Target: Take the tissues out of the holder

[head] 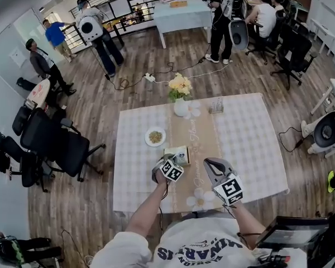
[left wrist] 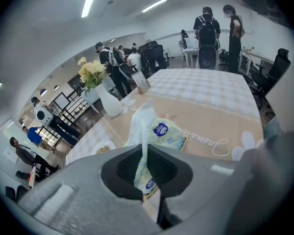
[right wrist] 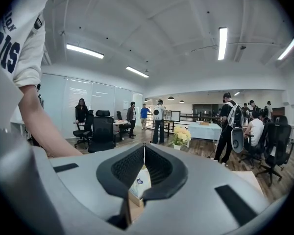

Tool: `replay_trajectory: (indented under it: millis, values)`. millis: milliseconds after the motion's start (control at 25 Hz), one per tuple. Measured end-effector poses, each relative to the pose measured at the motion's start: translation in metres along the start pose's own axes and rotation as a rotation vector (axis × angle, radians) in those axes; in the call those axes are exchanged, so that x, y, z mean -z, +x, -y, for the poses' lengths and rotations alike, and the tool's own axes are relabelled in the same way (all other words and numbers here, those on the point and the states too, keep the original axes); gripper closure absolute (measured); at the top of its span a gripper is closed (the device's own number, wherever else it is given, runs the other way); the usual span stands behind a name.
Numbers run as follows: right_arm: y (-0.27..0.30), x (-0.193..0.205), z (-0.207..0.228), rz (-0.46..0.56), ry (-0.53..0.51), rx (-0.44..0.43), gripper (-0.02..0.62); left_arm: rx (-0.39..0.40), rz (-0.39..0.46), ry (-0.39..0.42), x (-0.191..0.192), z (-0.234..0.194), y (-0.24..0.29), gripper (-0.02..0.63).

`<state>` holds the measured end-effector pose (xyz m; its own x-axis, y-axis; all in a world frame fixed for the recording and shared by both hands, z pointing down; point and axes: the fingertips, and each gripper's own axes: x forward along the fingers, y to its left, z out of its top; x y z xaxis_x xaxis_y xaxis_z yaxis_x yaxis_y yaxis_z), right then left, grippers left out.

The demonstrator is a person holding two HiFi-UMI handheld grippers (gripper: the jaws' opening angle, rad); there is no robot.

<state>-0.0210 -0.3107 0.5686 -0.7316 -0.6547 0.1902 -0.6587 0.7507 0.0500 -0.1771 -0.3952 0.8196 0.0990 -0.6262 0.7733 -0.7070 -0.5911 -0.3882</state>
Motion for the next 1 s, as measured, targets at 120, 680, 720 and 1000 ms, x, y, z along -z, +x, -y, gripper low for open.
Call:
replay_trajectory:
  millis: [120, 680, 720, 1000]
  values:
    - [0.004, -0.003, -0.005, 0.003, -0.006, -0.006, 0.586, -0.012, 0.038, 0.001, -0.011, -0.012, -0.026, 0.586]
    - [0.003, -0.028, -0.021, 0.045, -0.014, -0.022, 0.586, -0.167, 0.3, -0.015, -0.105, -0.085, -0.253, 0.585]
    - [0.005, -0.029, -0.024, 0.047, -0.017, -0.025, 0.586, -0.18, 0.303, 0.001, -0.108, -0.087, -0.262, 0.586]
    - [0.009, -0.032, -0.047, 0.05, -0.032, -0.053, 0.586, -0.181, 0.319, 0.032, -0.111, -0.081, -0.276, 0.586]
